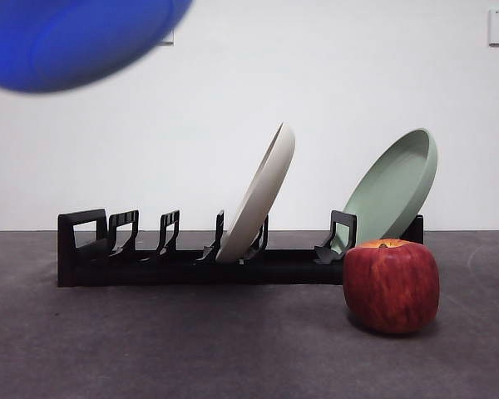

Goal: Take the blue plate from the plate rack,put the plate on the table,take the apple from the table,put the apple in the plate

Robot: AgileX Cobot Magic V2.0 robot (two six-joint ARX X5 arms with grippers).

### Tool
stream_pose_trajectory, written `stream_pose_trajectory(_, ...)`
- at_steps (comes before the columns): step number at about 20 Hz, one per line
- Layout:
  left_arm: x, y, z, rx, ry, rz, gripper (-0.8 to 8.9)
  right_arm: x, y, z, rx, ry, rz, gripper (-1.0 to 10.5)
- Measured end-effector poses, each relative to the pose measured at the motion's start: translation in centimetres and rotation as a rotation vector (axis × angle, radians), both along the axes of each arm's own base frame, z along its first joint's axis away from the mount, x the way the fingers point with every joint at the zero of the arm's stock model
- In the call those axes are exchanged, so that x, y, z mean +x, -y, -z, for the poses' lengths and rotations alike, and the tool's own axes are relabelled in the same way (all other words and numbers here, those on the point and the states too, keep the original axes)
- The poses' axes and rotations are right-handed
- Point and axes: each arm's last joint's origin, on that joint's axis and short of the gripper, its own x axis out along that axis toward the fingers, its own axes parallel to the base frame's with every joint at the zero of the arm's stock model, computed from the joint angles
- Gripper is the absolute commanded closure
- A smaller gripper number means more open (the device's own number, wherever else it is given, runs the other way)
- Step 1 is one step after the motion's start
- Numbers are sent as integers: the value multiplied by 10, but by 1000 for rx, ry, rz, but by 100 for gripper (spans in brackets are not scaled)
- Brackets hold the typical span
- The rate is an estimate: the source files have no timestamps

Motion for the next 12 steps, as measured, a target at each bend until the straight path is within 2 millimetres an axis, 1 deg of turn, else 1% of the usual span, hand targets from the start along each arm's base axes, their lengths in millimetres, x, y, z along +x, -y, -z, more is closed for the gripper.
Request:
stream_pose_trajectory(2, -7, 18, 24, -6, -24, 24, 822, 0, 0, 0, 0, 0, 0, 663)
stream_pose_trajectory(4, -7, 31, 47, 27, -45, 35, 822, 0, 0, 0, 0, -3, 0, 663)
stream_pose_trajectory(7, -2, 48, 78, 129, -84, 33, 822, -2, 0, 3, -6, -36, 0, 663)
stream_pose_trajectory(12, 10, 85, 129, 273, -129, 48, 822, -3, 1, 5, -9, -60, 0, 663)
